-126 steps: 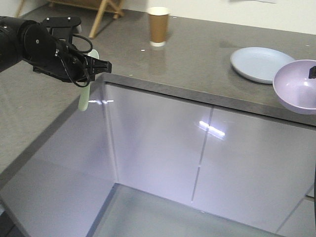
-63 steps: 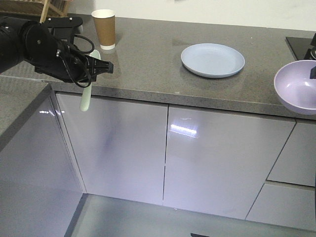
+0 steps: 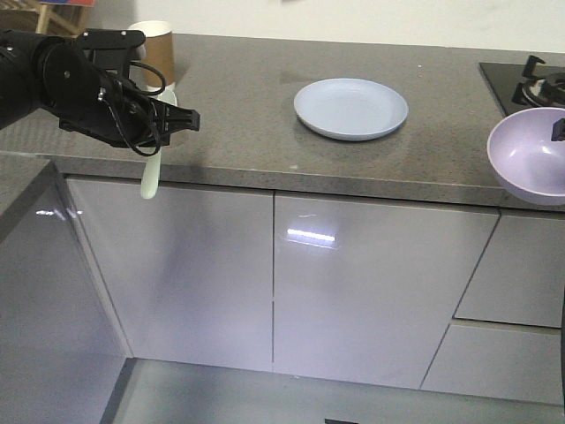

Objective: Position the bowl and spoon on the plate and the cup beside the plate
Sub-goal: 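Drive the base toward the counter with the blue plate, holding both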

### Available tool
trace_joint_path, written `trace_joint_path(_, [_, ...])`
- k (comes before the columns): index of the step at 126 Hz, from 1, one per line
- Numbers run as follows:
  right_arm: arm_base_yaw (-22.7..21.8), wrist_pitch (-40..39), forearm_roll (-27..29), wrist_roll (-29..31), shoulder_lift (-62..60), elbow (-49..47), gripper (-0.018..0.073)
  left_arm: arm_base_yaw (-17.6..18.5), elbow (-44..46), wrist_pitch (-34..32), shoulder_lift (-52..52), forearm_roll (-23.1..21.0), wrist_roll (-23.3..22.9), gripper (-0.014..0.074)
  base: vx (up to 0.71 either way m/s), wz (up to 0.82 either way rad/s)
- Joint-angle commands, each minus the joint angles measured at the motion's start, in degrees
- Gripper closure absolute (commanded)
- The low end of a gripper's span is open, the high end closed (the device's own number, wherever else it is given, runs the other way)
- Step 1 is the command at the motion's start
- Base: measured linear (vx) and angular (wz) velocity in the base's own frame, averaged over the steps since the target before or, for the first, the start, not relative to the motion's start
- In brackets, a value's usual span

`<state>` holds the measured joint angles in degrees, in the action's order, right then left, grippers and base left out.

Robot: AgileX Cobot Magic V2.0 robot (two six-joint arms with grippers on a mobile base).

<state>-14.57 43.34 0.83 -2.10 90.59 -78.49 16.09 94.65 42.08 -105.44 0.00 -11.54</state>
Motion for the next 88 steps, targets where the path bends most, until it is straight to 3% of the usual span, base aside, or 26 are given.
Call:
trace_joint_path(1, [-0.17,-3.19,-0.29,0.50,-2.52,-1.59,0.0566,0.14,1.92,-3.24,3.01,0.00,-0.17,0.0603,0.05,-0.21])
trace_joint_path(88, [-0.17,-3.19,-0.29,0.50,-2.52,-1.59,0.0566,0.14,1.92,-3.24,3.01,0.00,-0.17,0.0603,0.07,-0.13])
